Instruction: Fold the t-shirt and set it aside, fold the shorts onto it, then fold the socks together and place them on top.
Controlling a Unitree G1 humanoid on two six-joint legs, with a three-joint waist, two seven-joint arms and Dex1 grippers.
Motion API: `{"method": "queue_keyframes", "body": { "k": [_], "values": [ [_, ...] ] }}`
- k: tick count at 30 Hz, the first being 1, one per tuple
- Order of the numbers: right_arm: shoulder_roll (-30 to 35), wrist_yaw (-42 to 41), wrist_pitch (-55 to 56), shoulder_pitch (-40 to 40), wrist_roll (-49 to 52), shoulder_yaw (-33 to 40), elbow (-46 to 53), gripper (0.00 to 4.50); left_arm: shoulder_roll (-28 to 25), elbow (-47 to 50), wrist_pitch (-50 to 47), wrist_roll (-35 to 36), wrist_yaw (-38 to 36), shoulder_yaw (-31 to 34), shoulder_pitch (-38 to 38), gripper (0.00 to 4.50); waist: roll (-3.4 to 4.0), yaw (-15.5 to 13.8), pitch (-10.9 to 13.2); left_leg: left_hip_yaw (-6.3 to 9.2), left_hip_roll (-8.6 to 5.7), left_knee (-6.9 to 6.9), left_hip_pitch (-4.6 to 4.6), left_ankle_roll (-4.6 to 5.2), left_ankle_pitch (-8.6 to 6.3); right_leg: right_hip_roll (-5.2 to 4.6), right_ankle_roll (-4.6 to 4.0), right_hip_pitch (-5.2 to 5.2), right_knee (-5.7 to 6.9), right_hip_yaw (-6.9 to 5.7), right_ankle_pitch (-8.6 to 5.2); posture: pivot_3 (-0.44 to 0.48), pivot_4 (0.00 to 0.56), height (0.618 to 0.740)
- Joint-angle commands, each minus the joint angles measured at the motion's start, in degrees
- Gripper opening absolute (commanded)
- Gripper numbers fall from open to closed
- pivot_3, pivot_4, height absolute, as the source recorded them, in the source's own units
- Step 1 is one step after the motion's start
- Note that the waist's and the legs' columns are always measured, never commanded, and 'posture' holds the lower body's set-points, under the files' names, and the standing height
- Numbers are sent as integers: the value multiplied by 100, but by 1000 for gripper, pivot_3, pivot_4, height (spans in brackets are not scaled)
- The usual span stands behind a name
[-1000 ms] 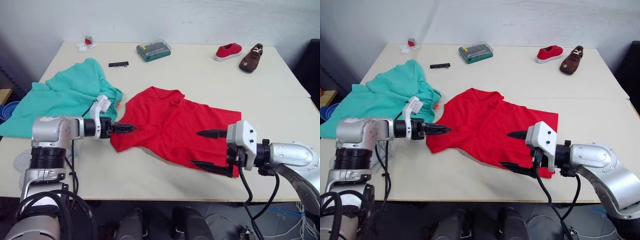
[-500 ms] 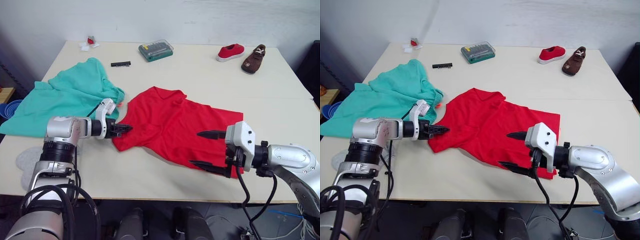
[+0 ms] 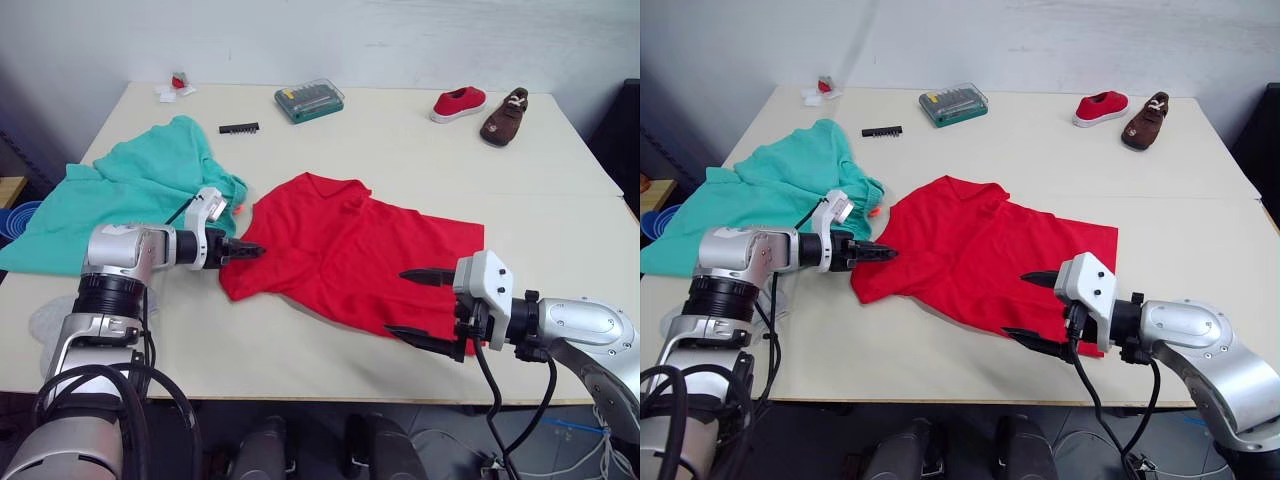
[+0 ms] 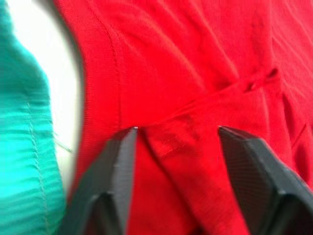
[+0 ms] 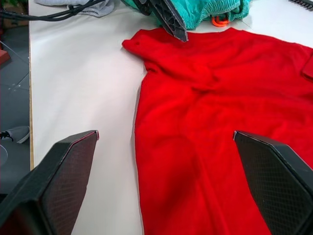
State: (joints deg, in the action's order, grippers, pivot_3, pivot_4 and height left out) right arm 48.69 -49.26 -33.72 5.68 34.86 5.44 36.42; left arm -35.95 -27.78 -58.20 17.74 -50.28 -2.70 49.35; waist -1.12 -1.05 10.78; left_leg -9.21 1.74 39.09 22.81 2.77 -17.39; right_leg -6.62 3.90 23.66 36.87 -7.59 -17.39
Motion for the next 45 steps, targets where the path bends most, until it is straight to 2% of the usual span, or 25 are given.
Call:
{"method": "queue_keyframes", "body": {
  "k": [1, 6, 7, 10, 14, 16, 29, 33, 40, 41, 42, 45],
  "values": [
    [21, 22, 57, -41, 102, 235, 253, 4500, 6, -60, 268, -182, -70, -209, 85, 2718, 0, 0, 0, 1, 0, 0, 0, 0, 0, 0, 0, 0, 0, 0, 0, 0, 150, 740],
    [-14, 78, 4, -65, 181, 272, 263, 4500, 119, -71, 468, -374, -13, -424, 47, 2718, 0, -6, 0, 0, 0, 0, 0, 0, 0, -1, 0, -1, 0, 0, 0, 0, 150, 740],
    [-16, 86, 2, -63, 191, 273, 261, 4500, 143, -90, 532, -414, 0, -450, 41, 2541, 0, -20, 0, 0, 0, 0, -1, 0, 0, -2, 0, -1, 0, 0, 0, 0, 150, 740],
    [-20, 117, 2, -57, 212, 262, 250, 4500, 188, -71, 653, -448, -65, -472, 27, 1896, 0, -30, 0, 1, -2, 0, -1, 2, -1, -4, 0, -2, -2, 0, 0, 0, 150, 740],
    [-9, 143, 5, -59, 236, 248, 243, 4500, 216, -12, 558, -381, -144, -403, 44, 554, 0, -28, 0, 1, -2, 0, 1, 3, -2, -4, 0, -1, -4, -1, 0, 0, 150, 740],
    [1, 146, -2, -64, 247, 256, 241, 4500, 158, 17, 470, -363, -194, -369, 63, 38, 0, -23, 0, 2, -1, 0, 4, 3, -2, -4, 0, 1, -4, -2, 0, 0, 150, 740],
    [24, 132, 52, -211, 184, 276, 215, 4500, -354, 510, -363, 116, -438, 94, 345, 38, -2, 11, 1, 3, 0, 0, 17, 3, -1, -2, 0, 11, -3, -5, 0, 0, 150, 740],
    [14, 107, 49, -183, 168, 274, 184, 4500, -398, 489, -3, -37, -508, -104, 362, 38, -3, 7, 2, 3, 0, 0, 18, 3, -1, -2, 0, 12, -3, -5, 0, 0, 150, 740],
    [24, 80, 67, -172, 109, 234, 163, 4500, -80, -240, 737, -325, -618, -388, 668, 38, -3, -25, 2, 2, -2, 0, 20, 4, -1, -2, 0, 11, -7, -5, 0, 0, 150, 740],
    [24, 83, 69, -179, 99, 235, 173, 4500, -67, -272, 742, -293, -668, -366, 680, 464, -3, -22, 2, 2, -2, 0, 21, 5, -1, -2, 0, 12, -8, -5, 0, 0, 150, 740],
    [23, 86, 67, -188, 95, 240, 183, 4500, -66, -283, 727, -254, -710, -335, 690, 619, -3, -21, 2, 2, -2, 0, 24, 5, -1, -1, 0, 14, -9, -6, 0, 0, 150, 740],
    [20, 87, 73, -252, 78, 265, 224, 4500, -115, -309, 813, -256, -687, -236, 709, 1532, -3, 6, 2, 2, 0, 0, 26, 4, -1, 2, 0, 18, -8, -7, 0, 0, 150, 740]
  ]
}}
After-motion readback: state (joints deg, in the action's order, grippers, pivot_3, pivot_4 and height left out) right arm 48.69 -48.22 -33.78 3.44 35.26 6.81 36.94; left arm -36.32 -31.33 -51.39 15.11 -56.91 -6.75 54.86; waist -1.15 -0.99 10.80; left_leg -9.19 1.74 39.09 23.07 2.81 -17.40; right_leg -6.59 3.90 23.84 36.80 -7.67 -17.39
